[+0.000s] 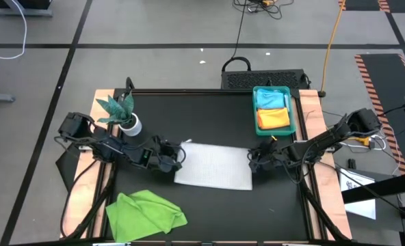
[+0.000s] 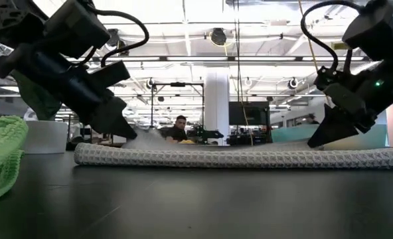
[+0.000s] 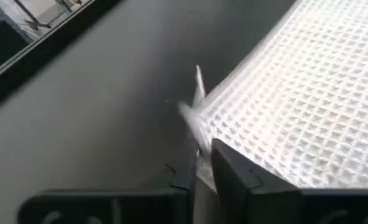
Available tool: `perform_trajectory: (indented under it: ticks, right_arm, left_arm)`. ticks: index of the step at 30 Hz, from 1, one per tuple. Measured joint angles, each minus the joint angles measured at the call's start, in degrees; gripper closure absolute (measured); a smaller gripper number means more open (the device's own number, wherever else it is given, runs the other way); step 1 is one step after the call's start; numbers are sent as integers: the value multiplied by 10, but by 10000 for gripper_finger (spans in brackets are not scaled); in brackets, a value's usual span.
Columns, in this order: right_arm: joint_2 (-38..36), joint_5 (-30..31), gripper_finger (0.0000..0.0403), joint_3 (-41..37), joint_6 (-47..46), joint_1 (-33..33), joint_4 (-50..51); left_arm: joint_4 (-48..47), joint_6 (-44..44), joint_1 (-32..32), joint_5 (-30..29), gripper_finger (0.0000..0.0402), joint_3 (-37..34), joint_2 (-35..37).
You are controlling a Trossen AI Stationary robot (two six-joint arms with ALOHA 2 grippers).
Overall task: Fold microfiber towels
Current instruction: Fold the white microfiber cloth
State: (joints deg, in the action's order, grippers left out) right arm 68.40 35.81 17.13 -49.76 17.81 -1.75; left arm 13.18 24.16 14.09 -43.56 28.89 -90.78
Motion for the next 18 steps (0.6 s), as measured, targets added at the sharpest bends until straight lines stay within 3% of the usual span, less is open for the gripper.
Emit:
perform_trajectory:
  ticks: [6, 12, 15, 18]
  right_arm:
    - [-2, 4, 349, -14, 42, -17, -39]
    - [-48, 93, 297, -13, 74, -21, -45]
    - [-55, 68, 297, -13, 77, -19, -77]
    - [-32, 17, 309, -13, 84, -19, -119]
  left_arm:
    - [12, 2, -9, 20, 282, -5, 0]
    - [30, 26, -9, 32, 247, -5, 23]
    - [50, 18, -10, 55, 246, -5, 23]
    - [68, 16, -22, 43, 245, -4, 7]
